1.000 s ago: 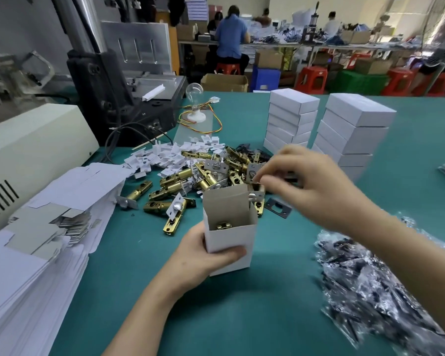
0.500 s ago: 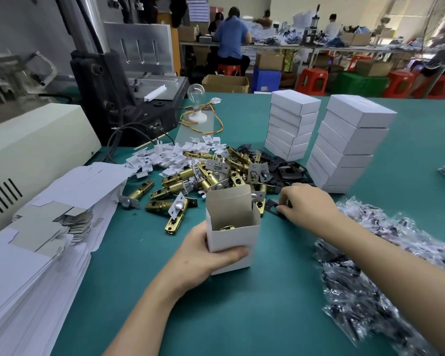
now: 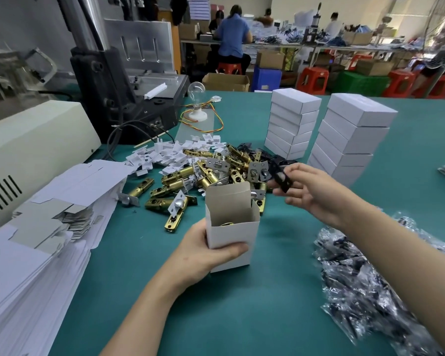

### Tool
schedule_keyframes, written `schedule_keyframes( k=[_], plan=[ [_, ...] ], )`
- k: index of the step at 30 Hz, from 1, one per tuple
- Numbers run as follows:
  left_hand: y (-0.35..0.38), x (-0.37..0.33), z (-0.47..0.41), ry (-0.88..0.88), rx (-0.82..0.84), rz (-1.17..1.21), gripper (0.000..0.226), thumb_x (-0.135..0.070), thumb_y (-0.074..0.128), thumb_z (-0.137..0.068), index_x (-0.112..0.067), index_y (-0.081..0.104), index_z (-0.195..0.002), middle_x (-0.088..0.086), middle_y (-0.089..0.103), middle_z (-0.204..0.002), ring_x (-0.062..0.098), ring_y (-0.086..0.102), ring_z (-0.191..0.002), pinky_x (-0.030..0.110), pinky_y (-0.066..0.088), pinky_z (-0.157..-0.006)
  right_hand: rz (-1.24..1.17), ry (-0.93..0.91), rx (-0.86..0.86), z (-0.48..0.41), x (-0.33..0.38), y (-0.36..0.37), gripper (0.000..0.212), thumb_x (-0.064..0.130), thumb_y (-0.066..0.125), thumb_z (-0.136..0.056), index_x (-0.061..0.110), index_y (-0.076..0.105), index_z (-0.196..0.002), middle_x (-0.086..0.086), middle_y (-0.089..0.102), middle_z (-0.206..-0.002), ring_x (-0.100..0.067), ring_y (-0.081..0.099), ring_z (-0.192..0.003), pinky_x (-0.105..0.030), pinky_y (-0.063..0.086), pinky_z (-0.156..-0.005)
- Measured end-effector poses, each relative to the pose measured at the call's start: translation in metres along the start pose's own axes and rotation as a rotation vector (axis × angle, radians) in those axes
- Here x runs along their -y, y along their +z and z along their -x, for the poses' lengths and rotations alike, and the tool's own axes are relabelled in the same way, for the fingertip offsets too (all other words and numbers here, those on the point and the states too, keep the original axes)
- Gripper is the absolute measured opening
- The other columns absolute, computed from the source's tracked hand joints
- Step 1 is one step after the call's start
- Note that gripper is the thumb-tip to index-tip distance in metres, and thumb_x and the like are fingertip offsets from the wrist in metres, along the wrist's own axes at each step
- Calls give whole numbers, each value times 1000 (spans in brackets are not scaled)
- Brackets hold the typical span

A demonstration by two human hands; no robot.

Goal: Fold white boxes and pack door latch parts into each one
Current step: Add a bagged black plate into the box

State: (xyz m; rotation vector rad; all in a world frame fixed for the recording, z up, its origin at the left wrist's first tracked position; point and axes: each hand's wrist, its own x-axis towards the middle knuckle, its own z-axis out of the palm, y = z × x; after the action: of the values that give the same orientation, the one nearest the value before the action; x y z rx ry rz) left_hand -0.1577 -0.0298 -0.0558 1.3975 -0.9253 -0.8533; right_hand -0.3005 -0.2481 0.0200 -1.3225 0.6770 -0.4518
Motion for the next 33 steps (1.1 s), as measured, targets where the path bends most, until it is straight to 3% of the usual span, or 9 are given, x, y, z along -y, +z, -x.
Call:
schedule_keyframes(
  k=[2, 5, 7, 12, 15, 22, 25, 29, 33],
  plan=[
    [1, 1, 0, -13, -35, 36, 45, -25, 87, -77, -27, 70, -118, -7, 79, -108, 7, 75, -101, 17, 57, -79, -269, 70, 54, 9, 8, 5, 5, 17, 56, -100, 14, 59, -103, -22, 75, -113, -18, 74, -78, -20, 56, -58],
    [1, 0, 0, -21, -116, 89, 56, -30, 88, -74, -31, 64, -124, -14, 78, -110, 5, 75, -100, 17, 58, -75, -429, 153, 106, 21, 13, 12, 25, 31, 57, -100, 9, 63, -110, -24, 72, -121, -20, 73, -85, -21, 57, -61],
    [1, 0, -1, -12, -127, 74, 59, -31, 90, -76, -33, 60, -128, -19, 76, -112, 2, 74, -101, 15, 58, -76, -387, 142, 136, 27, 13, 18, 31, 32, 64, -94, 7, 67, -112, -22, 72, -121, -18, 72, -87, -19, 56, -63],
    [1, 0, -1, 4, -118, 27, 58, -28, 91, -79, -33, 60, -128, -21, 76, -113, 0, 73, -103, 15, 57, -79, -196, 55, 142, 33, 14, 33, 40, 2, 72, -74, 5, 73, -113, -11, 77, -101, -13, 71, -77, -15, 57, -68],
    [1, 1, -1, 9, -115, 37, 59, -28, 91, -78, -32, 61, -129, -18, 76, -115, 3, 73, -105, 16, 57, -80, -117, 38, 193, 36, 15, 37, 35, -2, 70, -76, 7, 75, -110, -11, 78, -99, -13, 74, -80, -17, 58, -69],
    [0, 3, -3, 17, -96, 36, 60, -30, 87, -77, -33, 61, -130, -14, 77, -116, 8, 74, -106, 21, 59, -80, -86, -28, 427, 45, 30, 35, 48, -9, 67, -79, 1, 69, -126, -19, 71, -126, -25, 72, -111, -24, 57, -90],
    [0, 3, -2, 29, -93, 20, 58, -30, 88, -77, -35, 61, -129, -14, 76, -115, 7, 74, -104, 20, 58, -80, 67, -158, 384, 47, 33, 39, 43, -2, 70, -79, 5, 72, -121, -17, 76, -114, -21, 75, -98, -23, 58, -85],
    [0, 5, 2, 77, -95, -70, 56, -33, 89, -75, -49, 62, -121, -17, 75, -114, 6, 72, -105, 22, 59, -81, 279, -309, 269, 50, 35, 48, 19, 28, 68, -85, 14, 79, -91, -12, 78, -86, -16, 69, -64, -20, 54, -58],
    [1, 5, 4, 123, -92, -149, 58, -42, 88, -73, -57, 58, -121, -19, 73, -116, 5, 69, -107, 25, 60, -87, 726, -488, 192, 52, 36, 47, 33, 37, 67, -96, 9, 71, -78, -5, 68, -60, -9, 52, -45, -16, 39, -47]
  ],
)
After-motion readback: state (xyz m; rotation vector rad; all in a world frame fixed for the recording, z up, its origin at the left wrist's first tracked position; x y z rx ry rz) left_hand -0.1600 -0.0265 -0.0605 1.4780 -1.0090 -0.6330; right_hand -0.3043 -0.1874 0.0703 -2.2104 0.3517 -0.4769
